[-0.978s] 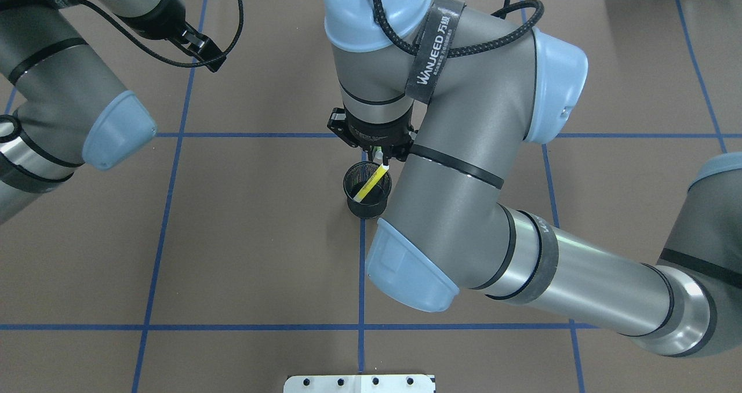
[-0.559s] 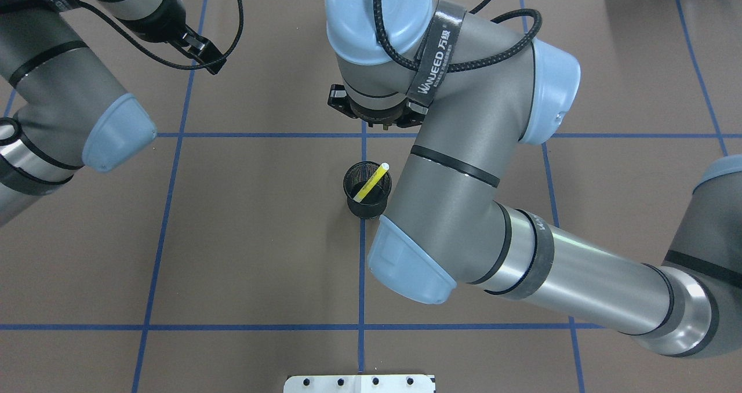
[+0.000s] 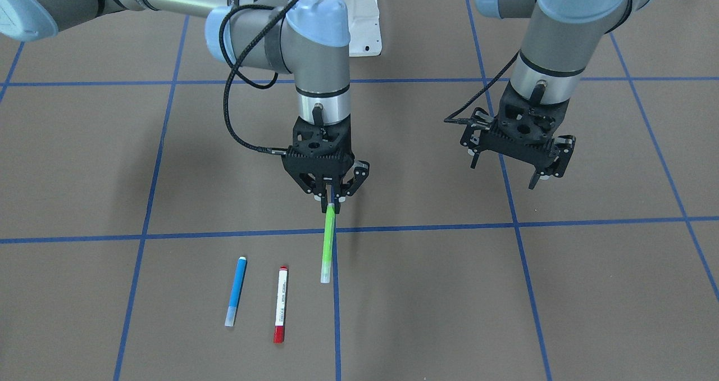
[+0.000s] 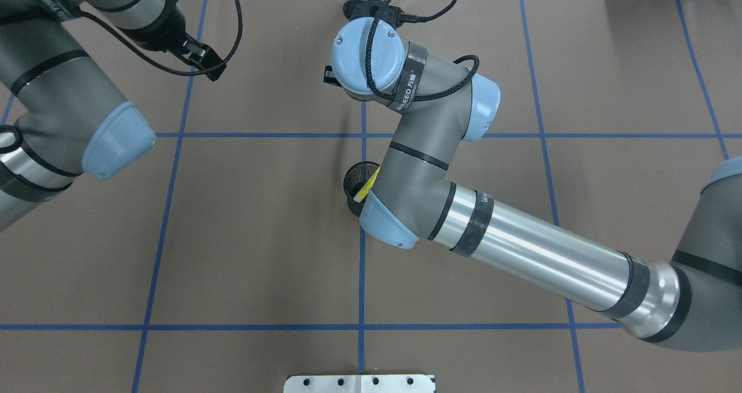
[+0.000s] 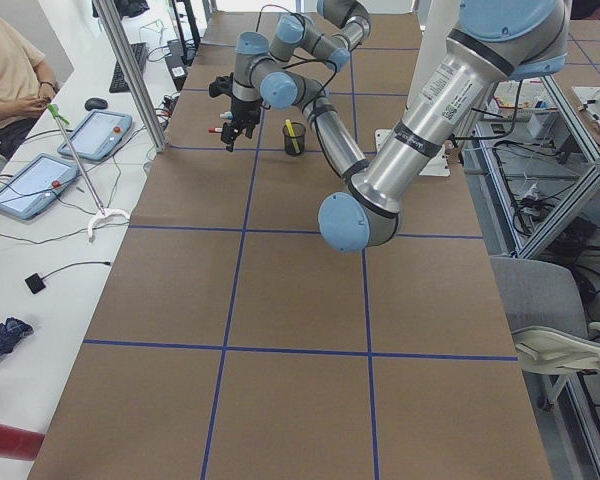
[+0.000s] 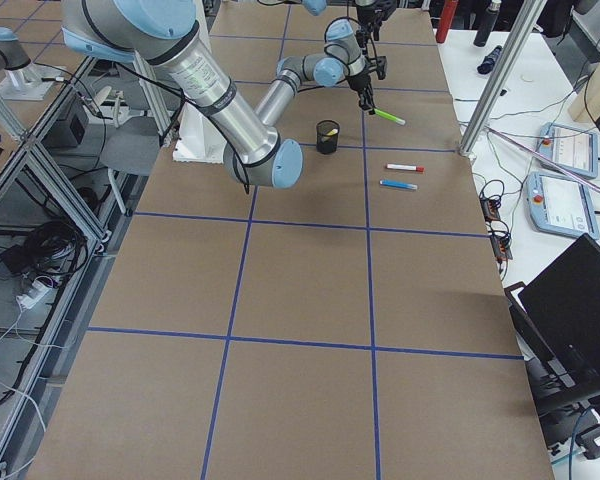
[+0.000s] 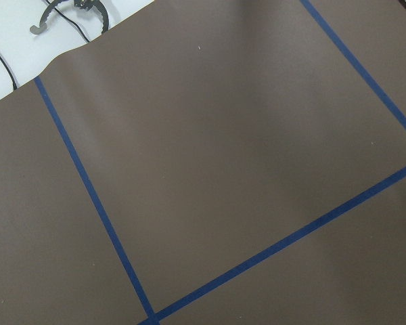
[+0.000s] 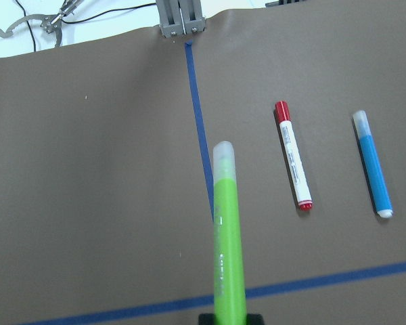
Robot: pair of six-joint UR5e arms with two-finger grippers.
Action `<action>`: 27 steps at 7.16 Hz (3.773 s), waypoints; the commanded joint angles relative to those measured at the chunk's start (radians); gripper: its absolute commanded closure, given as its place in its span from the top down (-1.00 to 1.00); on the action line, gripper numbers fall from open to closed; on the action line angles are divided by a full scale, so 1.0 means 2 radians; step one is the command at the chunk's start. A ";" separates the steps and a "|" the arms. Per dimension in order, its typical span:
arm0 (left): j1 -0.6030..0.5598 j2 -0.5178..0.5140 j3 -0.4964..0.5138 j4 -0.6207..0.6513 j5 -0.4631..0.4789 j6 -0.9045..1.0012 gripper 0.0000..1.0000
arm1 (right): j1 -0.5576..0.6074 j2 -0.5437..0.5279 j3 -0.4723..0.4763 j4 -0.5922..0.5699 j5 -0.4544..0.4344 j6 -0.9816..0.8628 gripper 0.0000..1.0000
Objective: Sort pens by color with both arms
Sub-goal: 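Lift the green highlighter out of the cup with the right gripper, then carry the green highlighter farther from the robot and release it beside the white marker, then withdraw the right gripper while the left gripper moves over the pen cup, then lower the left gripper into the cup and grasp the yellow highlighter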
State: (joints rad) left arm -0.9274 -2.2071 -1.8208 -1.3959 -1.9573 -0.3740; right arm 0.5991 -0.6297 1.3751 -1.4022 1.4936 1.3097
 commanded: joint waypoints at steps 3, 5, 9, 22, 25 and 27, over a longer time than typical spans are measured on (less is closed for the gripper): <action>0.000 0.007 -0.004 0.000 0.000 -0.025 1.00 | 0.017 0.042 -0.199 0.176 -0.036 -0.045 -1.00; 0.000 0.006 -0.003 0.000 0.001 -0.025 1.00 | 0.017 0.043 -0.217 0.202 -0.037 -0.047 -0.96; 0.001 0.006 -0.003 0.000 0.000 -0.025 1.00 | 0.021 0.046 -0.204 0.202 -0.025 -0.043 0.98; 0.195 -0.127 0.061 0.002 0.096 -0.290 0.95 | 0.278 -0.214 0.084 0.013 0.376 -0.402 1.00; 0.217 -0.195 0.148 0.001 0.140 -0.252 0.81 | 0.281 -0.227 0.088 0.016 0.375 -0.407 1.00; 0.217 -0.204 0.194 -0.047 0.141 -0.250 0.74 | 0.283 -0.230 0.088 0.016 0.375 -0.406 1.00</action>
State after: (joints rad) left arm -0.4945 -2.6026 -1.4902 -1.4375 -1.6781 -0.8774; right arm 1.1630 -1.0854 1.5502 -1.3704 2.2444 0.4970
